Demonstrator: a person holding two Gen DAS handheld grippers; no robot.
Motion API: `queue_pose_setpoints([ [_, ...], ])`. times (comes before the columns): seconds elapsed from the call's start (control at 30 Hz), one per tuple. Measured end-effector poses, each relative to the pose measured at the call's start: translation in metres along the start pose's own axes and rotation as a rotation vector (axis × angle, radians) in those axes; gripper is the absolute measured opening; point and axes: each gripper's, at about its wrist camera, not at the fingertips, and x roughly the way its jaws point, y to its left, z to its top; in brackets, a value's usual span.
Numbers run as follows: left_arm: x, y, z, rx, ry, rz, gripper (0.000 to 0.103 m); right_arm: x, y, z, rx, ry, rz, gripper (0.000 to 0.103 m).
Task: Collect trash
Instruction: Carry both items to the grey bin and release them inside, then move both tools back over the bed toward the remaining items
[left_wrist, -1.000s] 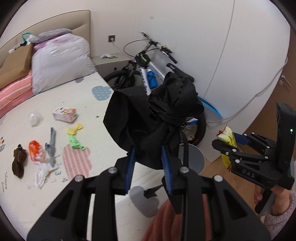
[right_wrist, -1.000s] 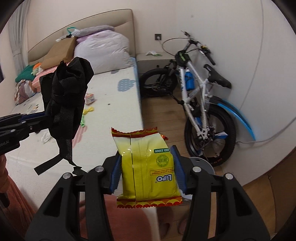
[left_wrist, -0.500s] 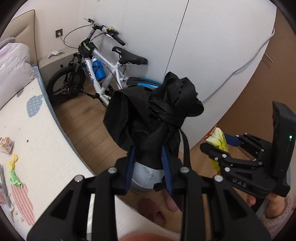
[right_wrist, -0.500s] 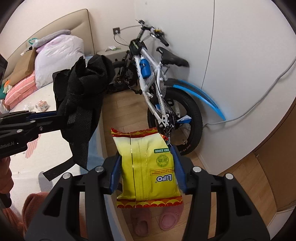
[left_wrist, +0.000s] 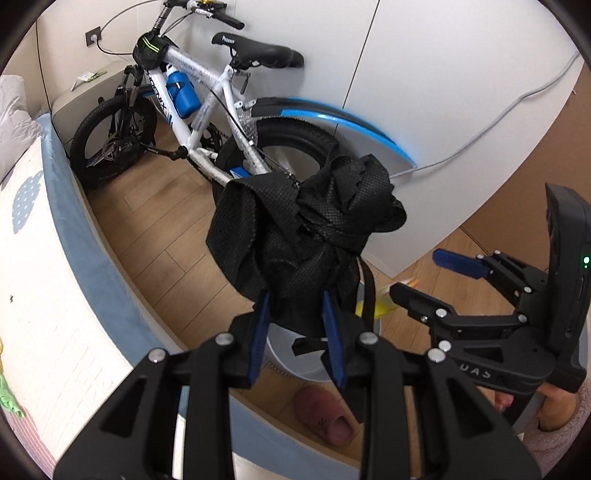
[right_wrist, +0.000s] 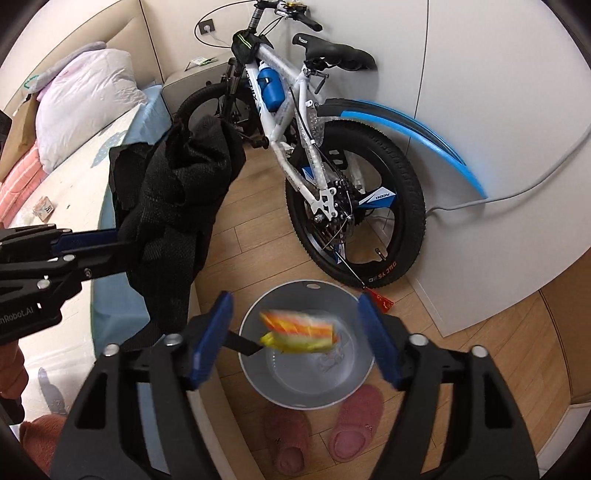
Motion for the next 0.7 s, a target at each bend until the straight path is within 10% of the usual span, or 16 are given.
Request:
queue_pose_setpoints([
  [0.37,0.034,-0.015,0.005,0.045,0.046,-0.024,0.031,0.011,-0.025,-0.011,0.066,0.022,-0.034,0.073],
  [0.47,0.039,-0.023,0.008,0.058,0.053,-0.055,0.04,0.007,-0.033,-0.014,0.085,0.022,-0.049,0.073],
  [0.57,0.045,-0.03,0.012,0.066,0.073,-0.088,0.071,0.003,-0.039,-0.016,0.098,0.016,-0.065,0.073],
  [0.7,0.052,-0.037,0.01,0.097,0.084,-0.045,0.073,-0.002,-0.044,-0.017,0.117,0.013,-0.073,0.073],
])
